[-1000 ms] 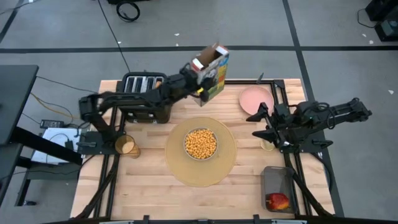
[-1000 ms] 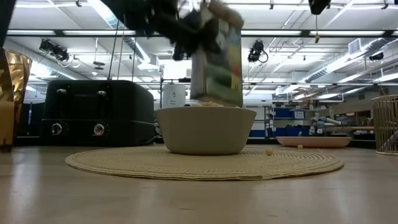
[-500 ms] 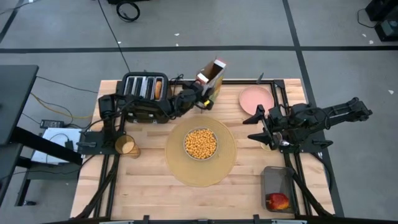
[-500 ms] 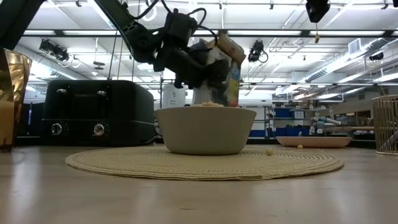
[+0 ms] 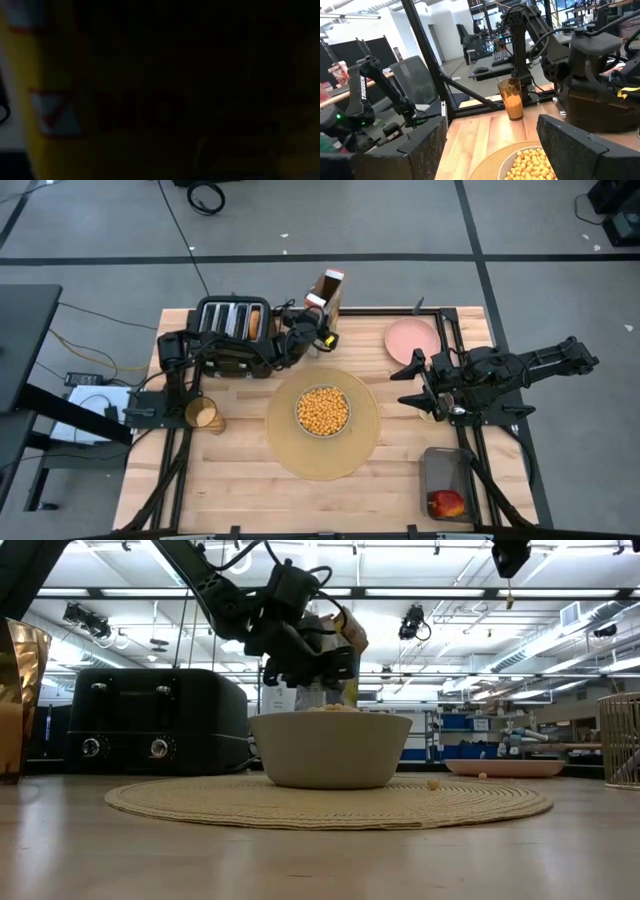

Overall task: Arrange a breakfast setting
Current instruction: Pour the cereal from the cereal box into the gray bowl

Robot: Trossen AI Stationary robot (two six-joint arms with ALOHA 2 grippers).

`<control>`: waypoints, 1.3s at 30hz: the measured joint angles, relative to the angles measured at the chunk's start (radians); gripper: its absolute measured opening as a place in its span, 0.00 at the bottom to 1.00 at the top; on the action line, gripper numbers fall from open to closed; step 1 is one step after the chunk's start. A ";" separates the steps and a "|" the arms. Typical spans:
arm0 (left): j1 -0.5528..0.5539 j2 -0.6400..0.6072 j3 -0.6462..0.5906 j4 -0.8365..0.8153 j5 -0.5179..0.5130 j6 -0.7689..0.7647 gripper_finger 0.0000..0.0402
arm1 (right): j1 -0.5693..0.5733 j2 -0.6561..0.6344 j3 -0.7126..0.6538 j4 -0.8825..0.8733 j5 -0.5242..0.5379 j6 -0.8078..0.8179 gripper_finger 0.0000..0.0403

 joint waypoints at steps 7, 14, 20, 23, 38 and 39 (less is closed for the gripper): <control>0.000 0.000 0.000 0.006 0.000 -0.002 0.57 | 0.000 0.000 0.001 -0.084 -0.006 0.049 0.80; -0.002 -0.076 0.000 -0.101 0.013 0.000 0.77 | -0.002 0.050 0.136 -0.397 0.000 0.049 0.81; -0.002 -0.164 -0.001 -0.209 0.016 0.006 0.79 | -0.024 0.148 0.279 -0.653 -0.006 0.042 0.76; -0.014 -0.209 -0.001 -0.235 0.016 0.006 0.79 | -0.034 0.195 0.346 -0.755 -0.030 0.030 0.73; -0.239 -0.519 -0.001 -0.635 -0.019 -0.094 0.79 | -0.112 0.568 0.682 -1.197 -0.079 -0.341 0.65; -0.247 -0.521 -0.001 -0.649 -0.041 -0.098 0.79 | -0.121 0.589 0.682 -1.194 -0.083 -0.345 0.65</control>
